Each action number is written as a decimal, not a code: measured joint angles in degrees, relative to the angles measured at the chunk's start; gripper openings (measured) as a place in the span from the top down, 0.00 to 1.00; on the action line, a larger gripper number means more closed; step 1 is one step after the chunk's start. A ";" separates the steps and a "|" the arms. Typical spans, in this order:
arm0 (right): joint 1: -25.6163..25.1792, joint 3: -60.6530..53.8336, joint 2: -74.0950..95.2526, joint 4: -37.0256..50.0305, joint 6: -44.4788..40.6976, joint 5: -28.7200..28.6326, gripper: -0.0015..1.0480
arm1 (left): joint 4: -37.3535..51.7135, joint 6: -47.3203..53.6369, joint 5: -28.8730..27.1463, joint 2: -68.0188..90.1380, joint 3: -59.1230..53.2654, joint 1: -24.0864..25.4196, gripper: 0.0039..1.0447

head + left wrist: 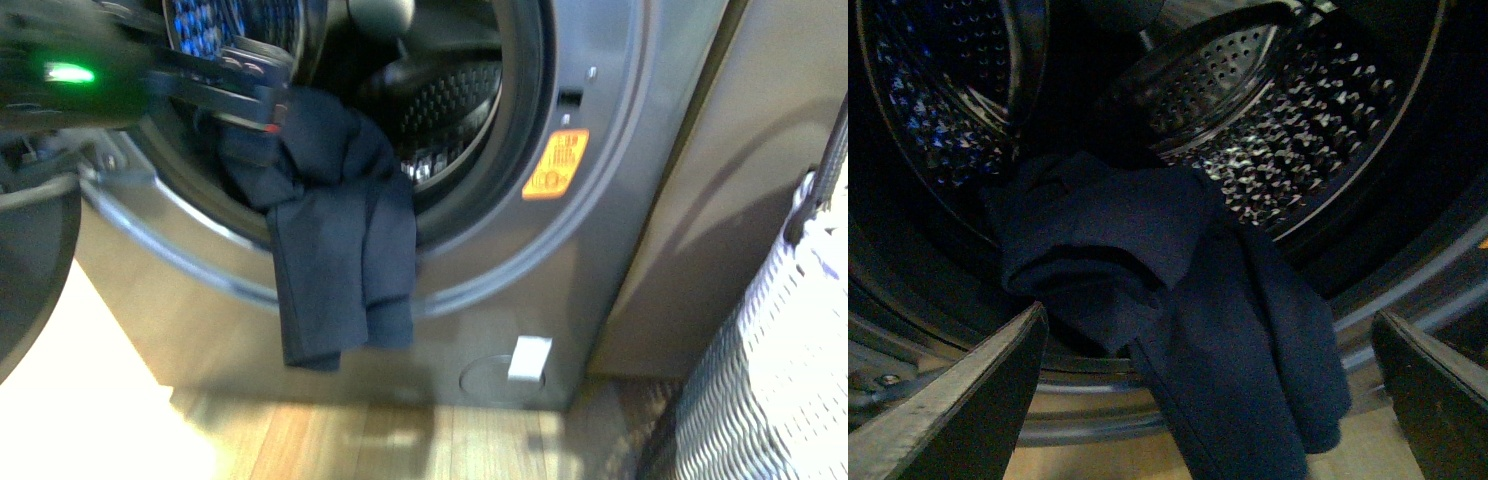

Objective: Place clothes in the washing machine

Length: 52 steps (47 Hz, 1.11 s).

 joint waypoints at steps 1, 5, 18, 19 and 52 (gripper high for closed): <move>0.00 0.00 0.00 0.00 0.00 0.00 0.98 | 0.28 -0.02 0.09 -1.29 -1.05 -0.31 0.06; 0.00 0.00 0.00 0.00 0.00 0.00 0.98 | 0.24 -1.60 0.04 -5.75 -4.31 -1.20 0.06; 0.00 0.00 0.00 0.00 -0.02 0.00 0.98 | 7.74 -8.41 -13.16 -22.23 -18.97 -1.86 0.35; 0.00 0.00 0.00 0.00 0.00 0.00 0.98 | 7.78 -8.59 -12.79 -23.41 -20.24 -1.18 0.40; 0.00 0.00 0.00 0.00 0.00 0.00 0.98 | -1.81 -9.81 0.07 -47.91 -35.28 12.76 0.97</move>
